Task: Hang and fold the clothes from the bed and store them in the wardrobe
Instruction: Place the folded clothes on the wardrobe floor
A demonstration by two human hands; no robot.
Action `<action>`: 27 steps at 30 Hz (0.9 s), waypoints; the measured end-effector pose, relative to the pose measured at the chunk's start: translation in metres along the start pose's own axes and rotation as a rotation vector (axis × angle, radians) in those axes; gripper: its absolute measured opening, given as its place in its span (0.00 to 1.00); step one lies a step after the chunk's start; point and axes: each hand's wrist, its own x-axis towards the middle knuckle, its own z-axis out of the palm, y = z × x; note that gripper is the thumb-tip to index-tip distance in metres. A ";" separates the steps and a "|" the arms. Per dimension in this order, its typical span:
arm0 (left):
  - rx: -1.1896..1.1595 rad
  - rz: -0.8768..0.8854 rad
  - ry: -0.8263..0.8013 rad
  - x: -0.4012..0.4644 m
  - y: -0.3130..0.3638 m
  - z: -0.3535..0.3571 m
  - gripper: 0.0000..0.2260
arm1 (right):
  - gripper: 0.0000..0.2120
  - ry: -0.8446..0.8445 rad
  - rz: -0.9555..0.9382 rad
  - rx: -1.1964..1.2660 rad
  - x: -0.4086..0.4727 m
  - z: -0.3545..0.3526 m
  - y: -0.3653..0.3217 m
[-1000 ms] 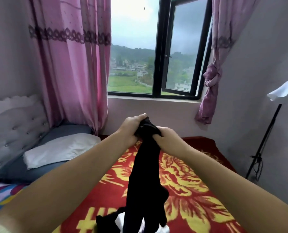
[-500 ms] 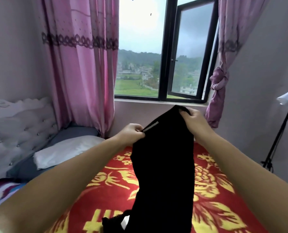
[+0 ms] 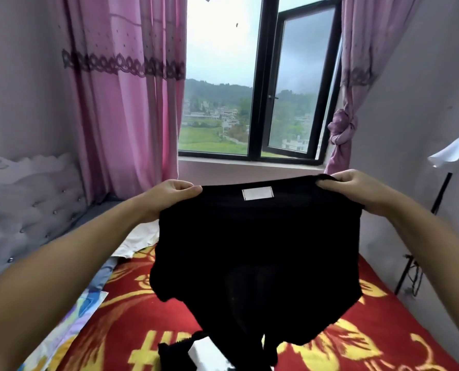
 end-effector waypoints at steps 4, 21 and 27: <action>0.133 -0.102 -0.417 -0.007 0.022 -0.026 0.27 | 0.21 -0.285 0.061 0.013 -0.015 -0.024 -0.003; -0.610 -0.404 0.067 0.023 0.040 0.102 0.07 | 0.19 0.115 0.080 -0.041 0.028 0.127 -0.021; -0.582 -0.203 0.058 0.014 0.056 0.107 0.08 | 0.08 -0.230 -0.091 0.058 0.009 0.143 -0.040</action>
